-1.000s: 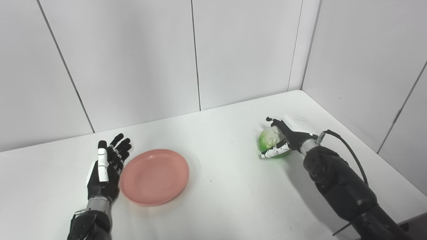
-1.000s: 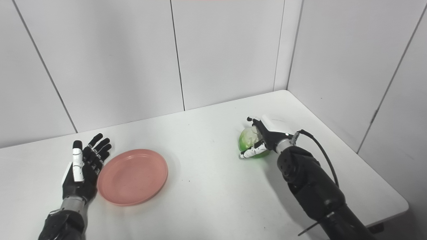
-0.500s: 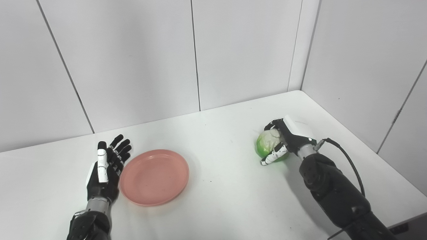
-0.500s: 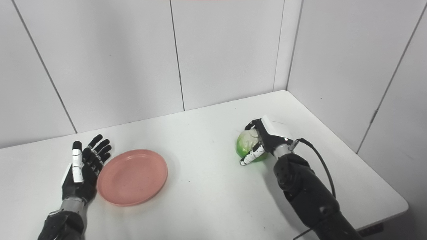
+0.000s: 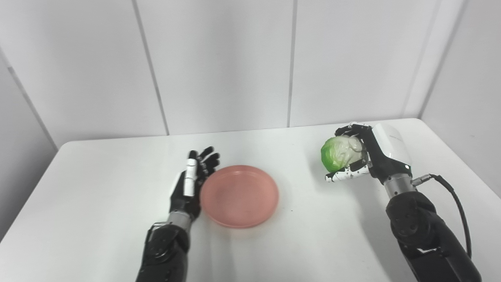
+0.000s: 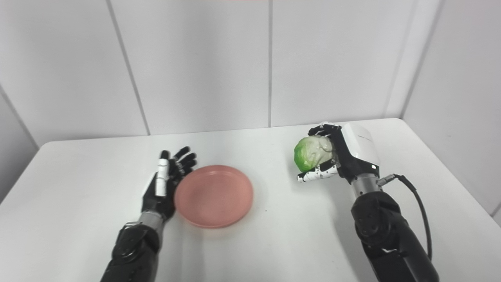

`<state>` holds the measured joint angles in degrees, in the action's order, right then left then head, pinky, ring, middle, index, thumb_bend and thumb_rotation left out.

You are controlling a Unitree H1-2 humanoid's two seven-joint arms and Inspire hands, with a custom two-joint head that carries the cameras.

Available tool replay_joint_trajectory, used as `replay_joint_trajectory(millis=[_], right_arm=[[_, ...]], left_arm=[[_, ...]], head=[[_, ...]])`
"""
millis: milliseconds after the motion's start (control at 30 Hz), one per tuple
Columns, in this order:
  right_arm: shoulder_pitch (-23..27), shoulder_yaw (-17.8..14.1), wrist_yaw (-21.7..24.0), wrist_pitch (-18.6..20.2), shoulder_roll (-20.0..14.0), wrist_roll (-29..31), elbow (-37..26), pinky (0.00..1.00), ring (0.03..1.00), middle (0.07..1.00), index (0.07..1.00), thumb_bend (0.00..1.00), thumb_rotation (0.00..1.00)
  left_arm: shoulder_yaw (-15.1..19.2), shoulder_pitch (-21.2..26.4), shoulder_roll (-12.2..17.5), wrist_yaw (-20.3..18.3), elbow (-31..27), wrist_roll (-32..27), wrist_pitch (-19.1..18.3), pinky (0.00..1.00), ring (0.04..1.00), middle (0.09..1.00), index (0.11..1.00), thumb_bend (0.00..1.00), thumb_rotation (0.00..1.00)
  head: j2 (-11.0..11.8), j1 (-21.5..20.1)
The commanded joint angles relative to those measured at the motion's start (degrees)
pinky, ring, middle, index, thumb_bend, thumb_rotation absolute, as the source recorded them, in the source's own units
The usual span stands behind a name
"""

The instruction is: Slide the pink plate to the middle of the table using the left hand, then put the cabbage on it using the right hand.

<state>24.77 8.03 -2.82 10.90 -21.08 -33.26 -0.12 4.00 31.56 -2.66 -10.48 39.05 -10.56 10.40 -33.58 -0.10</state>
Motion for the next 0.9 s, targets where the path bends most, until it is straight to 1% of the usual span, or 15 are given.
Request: replay_joint_trajectory(millis=[0,67,100,200,300,400,533,600,633,733,867], right_arm=[[2.90,1.39,-0.49,-4.45,1.66,0.46,0.82,0.36,0.423,0.460,0.512,0.53,0.00],[3.58,2.72,-1.06,-5.64,2.71,-0.22,2.20,0.36,0.422,0.460,0.512,0.53,0.00],[4.45,3.99,-0.98,-6.69,3.82,-0.31,3.48,0.36,0.422,0.460,0.512,0.53,0.00],[6.39,6.42,-0.70,-8.98,6.07,-0.13,6.32,0.38,0.436,0.463,0.512,0.53,0.00],[8.13,8.43,-0.89,-9.91,7.83,-1.03,8.85,0.38,0.435,0.461,0.515,0.53,0.00],[9.16,9.45,-0.84,-10.21,9.05,-1.71,10.88,0.36,0.420,0.455,0.517,0.53,0.00],[11.17,11.90,-0.93,-11.11,11.07,-2.99,15.31,0.34,0.401,0.450,0.517,0.53,0.00],[11.53,12.35,-1.27,-11.60,11.28,-3.24,16.23,0.33,0.394,0.448,0.518,0.53,0.00],[11.87,12.91,-0.43,-11.51,11.62,-3.24,16.87,0.33,0.394,0.448,0.518,0.53,0.00],[12.73,14.36,1.27,-11.53,12.30,-3.58,18.12,0.35,0.408,0.450,0.518,0.53,0.00],[14.01,15.80,0.74,-13.29,12.81,-4.62,20.50,0.34,0.402,0.456,0.508,0.53,0.00]], left_arm=[[-0.52,-1.24,-1.17,1.76,2.04,1.08,0.86,0.96,0.894,0.858,0.838,0.82,1.00],[-0.64,-1.13,-1.45,2.39,2.50,1.67,1.47,0.96,0.897,0.858,0.838,0.82,1.00],[-0.71,-1.05,-1.60,2.54,2.76,1.83,1.84,0.96,0.899,0.858,0.838,0.82,1.00],[-0.84,-0.88,-1.95,3.22,3.39,2.23,2.95,0.97,0.900,0.856,0.836,0.82,1.00],[-0.75,-0.74,-2.10,3.62,4.10,2.46,3.90,0.96,0.893,0.852,0.832,0.82,1.00],[-0.83,-0.81,-2.13,3.85,4.16,2.65,3.92,0.96,0.895,0.856,0.836,0.82,1.00],[-1.24,-1.18,-1.96,4.16,3.45,3.38,3.47,0.95,0.887,0.852,0.836,0.82,1.00],[-1.21,-1.19,-1.95,4.16,3.49,3.43,3.54,0.94,0.886,0.853,0.836,0.82,1.00],[-1.12,-1.21,-1.93,4.10,3.49,3.36,3.62,0.94,0.886,0.853,0.836,0.82,1.00],[-0.96,-1.23,-1.83,3.73,3.51,3.12,3.69,0.95,0.887,0.854,0.831,0.81,1.00],[-0.71,-1.08,-1.71,3.01,3.85,2.59,4.02,0.92,0.890,0.862,0.830,0.81,1.00]], head=[[0.00,1.07],[0.00,1.07],[0.00,3.09],[0.00,3.99],[-0.08,4.85],[-0.10,4.87],[-0.46,4.29],[-0.46,4.29],[-0.56,3.44],[-0.59,2.88],[-0.60,2.45]])
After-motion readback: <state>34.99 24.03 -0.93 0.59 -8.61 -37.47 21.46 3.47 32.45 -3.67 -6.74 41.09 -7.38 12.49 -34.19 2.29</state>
